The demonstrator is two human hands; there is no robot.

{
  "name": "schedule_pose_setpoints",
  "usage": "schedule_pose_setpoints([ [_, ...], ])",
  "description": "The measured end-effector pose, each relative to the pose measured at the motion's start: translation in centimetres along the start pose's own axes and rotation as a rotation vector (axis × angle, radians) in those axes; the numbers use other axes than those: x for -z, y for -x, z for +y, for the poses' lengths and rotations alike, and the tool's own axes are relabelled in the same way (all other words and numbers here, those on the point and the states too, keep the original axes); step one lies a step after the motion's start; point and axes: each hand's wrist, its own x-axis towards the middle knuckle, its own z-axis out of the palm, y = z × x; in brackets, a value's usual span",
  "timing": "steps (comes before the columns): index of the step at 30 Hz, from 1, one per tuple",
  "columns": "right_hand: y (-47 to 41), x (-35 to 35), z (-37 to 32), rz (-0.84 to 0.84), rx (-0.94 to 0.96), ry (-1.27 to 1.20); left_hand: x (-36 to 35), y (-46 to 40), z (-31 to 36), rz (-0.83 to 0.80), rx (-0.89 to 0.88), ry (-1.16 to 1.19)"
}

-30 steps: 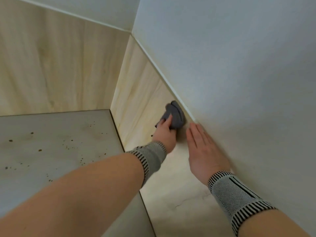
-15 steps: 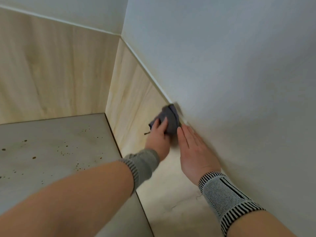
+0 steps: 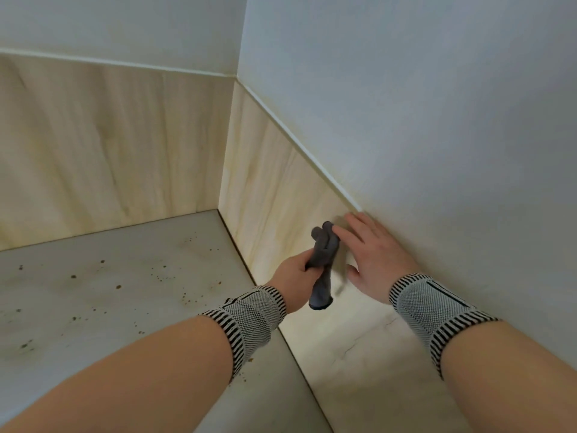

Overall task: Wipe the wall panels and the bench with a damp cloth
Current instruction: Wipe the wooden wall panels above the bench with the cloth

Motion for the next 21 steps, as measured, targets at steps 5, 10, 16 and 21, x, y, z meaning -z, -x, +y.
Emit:
schedule_pose_setpoints([
  [5,1.6,1.4,-4.0,0.047,0.009,-0.208,2.3,3.4,0.6,-0.028,-0.019,-0.117],
  [10,2.8,3.4,-5.9,0.123,-0.017,-0.26,2.5,5.7,1.8,-0.052,-0.049,-0.353],
  [16,4.6,5.0,-6.6,0.043,0.038,-0.253,3.4,5.7,2.8,-0.042,-0.241,-0.824],
  [21,5.8,6.2,-6.9,-0.049,0.011,-0.276,3.9,6.1,4.3,-0.128,-0.284,-0.999],
])
